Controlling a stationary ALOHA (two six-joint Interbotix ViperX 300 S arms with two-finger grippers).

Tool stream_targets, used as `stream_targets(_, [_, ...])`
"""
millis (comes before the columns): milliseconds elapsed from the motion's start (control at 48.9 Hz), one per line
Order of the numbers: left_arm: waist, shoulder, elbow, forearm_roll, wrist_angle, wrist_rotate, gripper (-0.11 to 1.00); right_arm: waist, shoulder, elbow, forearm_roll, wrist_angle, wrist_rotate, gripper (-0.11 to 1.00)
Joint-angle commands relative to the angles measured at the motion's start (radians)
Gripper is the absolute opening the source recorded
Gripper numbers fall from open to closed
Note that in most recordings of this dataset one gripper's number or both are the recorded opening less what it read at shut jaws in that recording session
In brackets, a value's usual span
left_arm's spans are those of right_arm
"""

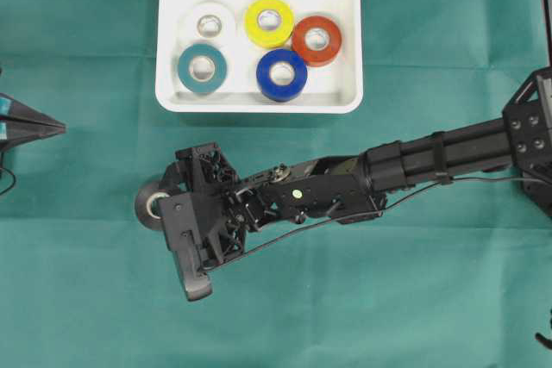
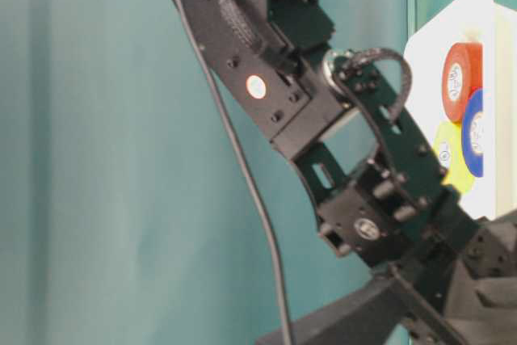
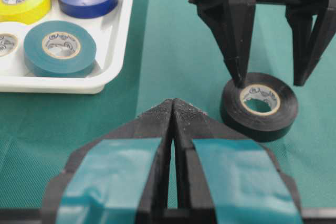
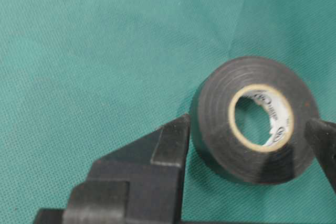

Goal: Put the tape into the white case with the right arm.
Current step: 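Move the right gripper to the black tape roll and grip it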

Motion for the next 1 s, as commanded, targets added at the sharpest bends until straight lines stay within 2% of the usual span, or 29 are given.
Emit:
stream_targets(0, [0.002,0.009,-0.012,-0.002,-0.009,0.0,0.0,0.015,-0.014,-0.037,0.006,0.02,0.005,0.59])
stream_targets(164, [0.002,0.009,-0.012,-0.002,-0.009,0.0,0.0,0.026,0.014,-0.071,0.031,0.044,0.011,0.58])
stream_targets(389, [0.002,0.009,-0.011,-0.003,-0.008,0.0,0.0,0.031,0.057,-0.123,0.071,0.103,0.011,0.46])
stream_targets(553, [0.002,0.009,-0.012,-0.002,-0.009,0.0,0.0,0.031,0.071,-0.161,0.104,0.173,0.011,0.41])
stream_targets(614, [0.002,0.009,-0.012,-0.002,-0.008,0.0,0.0,0.031,0.074,-0.176,0.129,0.206,0.011,0.37])
stream_targets(696, [0.002,0.009,-0.012,-0.002,-0.009,0.0,0.0,0.031,0.075,-0.189,0.147,0.235,0.011,0.2])
stream_targets(778, [0.002,0.009,-0.012,-0.002,-0.009,0.0,0.0,0.031,0.075,-0.193,0.146,0.232,0.009,0.07])
stream_targets(983, [0.002,0.009,-0.011,-0.002,-0.009,0.0,0.0,0.031,0.075,-0.193,0.146,0.219,0.008,0.02])
